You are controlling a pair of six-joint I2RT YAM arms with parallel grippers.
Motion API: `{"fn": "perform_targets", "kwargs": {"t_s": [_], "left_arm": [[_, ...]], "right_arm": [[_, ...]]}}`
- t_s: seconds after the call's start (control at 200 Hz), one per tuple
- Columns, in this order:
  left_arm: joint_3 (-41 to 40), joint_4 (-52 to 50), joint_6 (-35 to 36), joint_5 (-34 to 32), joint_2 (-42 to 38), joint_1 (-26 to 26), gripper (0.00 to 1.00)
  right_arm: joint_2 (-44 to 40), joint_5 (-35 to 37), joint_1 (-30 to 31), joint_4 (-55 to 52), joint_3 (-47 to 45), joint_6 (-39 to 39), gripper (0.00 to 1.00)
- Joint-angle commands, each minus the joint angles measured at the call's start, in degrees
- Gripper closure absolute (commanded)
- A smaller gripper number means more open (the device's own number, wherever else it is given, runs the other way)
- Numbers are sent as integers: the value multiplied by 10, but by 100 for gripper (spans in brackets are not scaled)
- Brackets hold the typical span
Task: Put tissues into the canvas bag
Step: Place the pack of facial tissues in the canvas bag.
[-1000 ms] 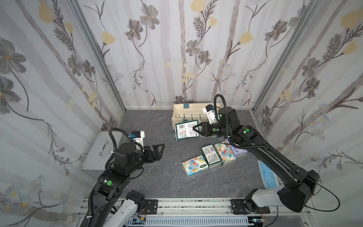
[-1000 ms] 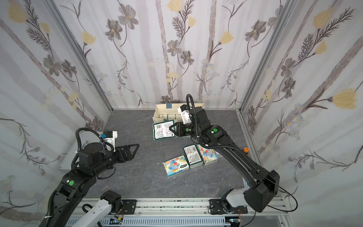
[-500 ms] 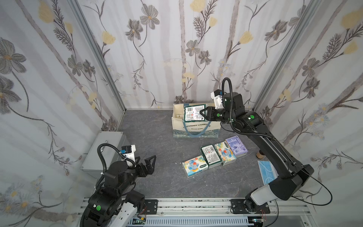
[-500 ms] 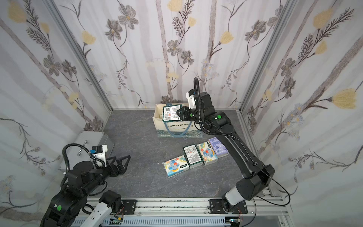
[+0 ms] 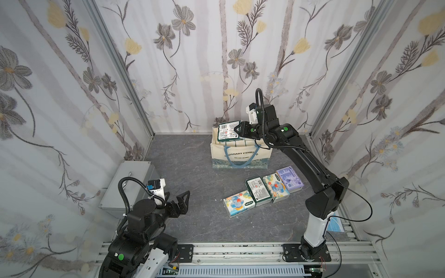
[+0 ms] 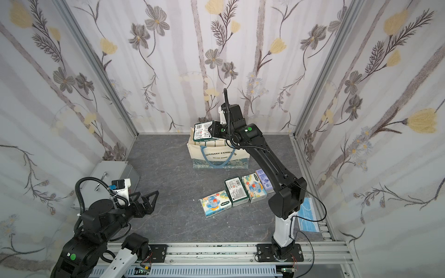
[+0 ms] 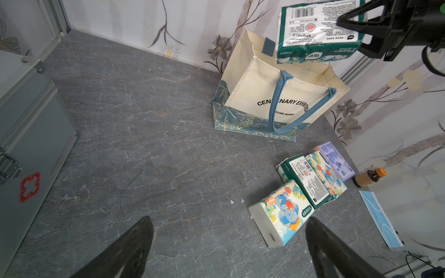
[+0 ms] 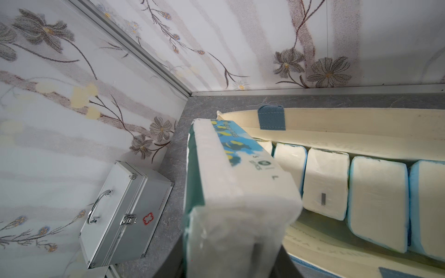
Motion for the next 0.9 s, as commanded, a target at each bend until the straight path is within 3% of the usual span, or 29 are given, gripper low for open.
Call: {"fn": "perform_targets", "kwargs": {"t_s": [0.0,0.315,0.515,0.894], "left_arm": [[0,15,4,6,-3,1,0],[-1,15,7,5,-17,1,0],[-2,16,6,7,-17,1,0],[-2,17,7,8,-16,1,0]], "right_arm": [[18,24,2,-2,20,10,62],[87,47,8,-61,105,8,61],[168,76,11,-172,232,-6,62],[201,31,16,-161,235,18,62]]}}
